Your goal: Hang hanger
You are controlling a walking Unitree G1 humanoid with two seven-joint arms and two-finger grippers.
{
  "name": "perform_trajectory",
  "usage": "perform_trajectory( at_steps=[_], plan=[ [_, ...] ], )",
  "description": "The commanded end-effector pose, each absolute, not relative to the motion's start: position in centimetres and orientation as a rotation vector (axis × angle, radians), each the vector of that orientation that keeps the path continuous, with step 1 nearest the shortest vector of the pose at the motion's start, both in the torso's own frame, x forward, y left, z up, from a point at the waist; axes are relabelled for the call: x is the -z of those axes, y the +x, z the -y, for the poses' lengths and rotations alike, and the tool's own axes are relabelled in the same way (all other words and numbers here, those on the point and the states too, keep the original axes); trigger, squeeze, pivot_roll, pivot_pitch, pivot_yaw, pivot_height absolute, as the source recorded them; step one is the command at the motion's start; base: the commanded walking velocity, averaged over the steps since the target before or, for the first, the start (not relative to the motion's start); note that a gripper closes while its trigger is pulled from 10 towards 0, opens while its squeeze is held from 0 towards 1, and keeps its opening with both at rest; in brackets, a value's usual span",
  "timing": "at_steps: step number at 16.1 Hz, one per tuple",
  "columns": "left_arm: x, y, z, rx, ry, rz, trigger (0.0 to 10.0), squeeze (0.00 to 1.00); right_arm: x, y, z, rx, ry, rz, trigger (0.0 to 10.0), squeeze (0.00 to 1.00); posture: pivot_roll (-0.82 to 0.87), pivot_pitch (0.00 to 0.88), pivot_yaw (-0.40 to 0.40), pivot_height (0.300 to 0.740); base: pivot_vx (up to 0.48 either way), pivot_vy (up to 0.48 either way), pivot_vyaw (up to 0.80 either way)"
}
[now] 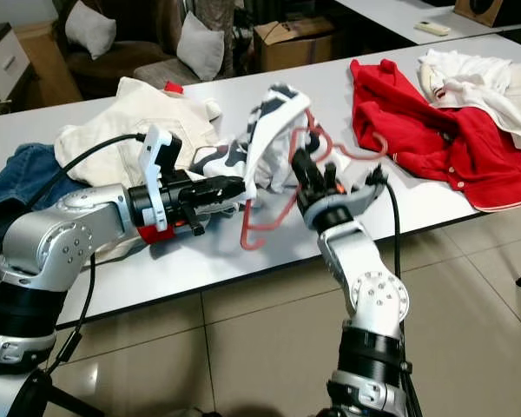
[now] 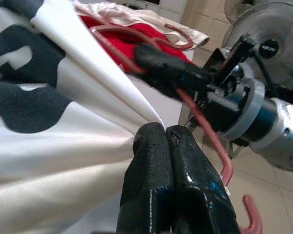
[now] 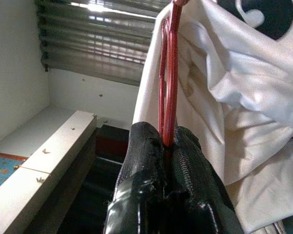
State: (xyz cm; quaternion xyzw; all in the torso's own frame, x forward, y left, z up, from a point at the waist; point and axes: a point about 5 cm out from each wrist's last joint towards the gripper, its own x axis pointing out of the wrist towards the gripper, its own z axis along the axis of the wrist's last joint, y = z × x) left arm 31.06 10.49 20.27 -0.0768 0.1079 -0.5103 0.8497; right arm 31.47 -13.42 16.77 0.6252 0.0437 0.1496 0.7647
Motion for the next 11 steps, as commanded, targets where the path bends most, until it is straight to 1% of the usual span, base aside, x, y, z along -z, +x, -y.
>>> perform_trajectory(
  at_steps=[1, 2, 4, 5, 7, 10, 11],
  plan=[
    [-20.2, 31.3, -11.7, 1.04, -0.158, -0.233, 0.0, 0.0, -17.3, 31.8, 14.2, -0.303, 1.379, -0.055, 10.0, 0.0, -0.16, 0.0, 0.084, 0.74, 0.0, 0.0, 0.0],
    [-20.0, 31.1, -12.5, 1.041, -0.155, -0.259, 0.0, 0.0, -17.3, 32.1, 15.1, -0.264, 1.412, -0.029, 10.0, 0.0, -0.16, 0.0, 0.08, 0.74, 0.0, 0.0, 0.0],
    [-19.6, 30.9, -12.9, 1.055, -0.137, -0.289, 0.0, 0.0, -17.4, 32.4, 15.5, -0.249, 1.434, -0.018, 10.0, 0.0, -0.16, 0.0, 0.078, 0.74, 0.0, 0.0, 0.0],
    [-19.4, 30.8, -12.9, 1.072, -0.131, -0.31, 0.0, 0.0, -17.5, 32.7, 15.6, -0.232, 1.435, -0.011, 10.0, 0.0, -0.16, 0.0, 0.079, 0.74, 0.0, 0.0, 0.0],
    [-19.0, 30.3, -12.8, 1.118, -0.108, -0.35, 0.0, 0.0, -17.7, 33.2, 16.1, -0.187, 1.511, 0.021, 10.0, 0.0, -0.16, 0.0, 0.082, 0.74, 0.0, 0.0, 0.0],
    [-18.4, 30.1, -12.7, 1.141, -0.103, -0.383, 0.0, 0.0, -18.1, 33.7, 16.3, -0.175, 1.568, 0.05, 10.0, 0.0, -0.16, 0.0, 0.085, 0.74, 0.0, 0.0, 0.0],
    [-18.4, 30.1, -12.6, 1.147, -0.143, -0.376, 0.0, 0.0, -18.1, 33.9, 16.2, -0.172, 1.547, 0.047, 10.0, 0.0, -0.16, 0.0, 0.085, 0.74, 0.0, 0.0, 0.0]
  ],
)
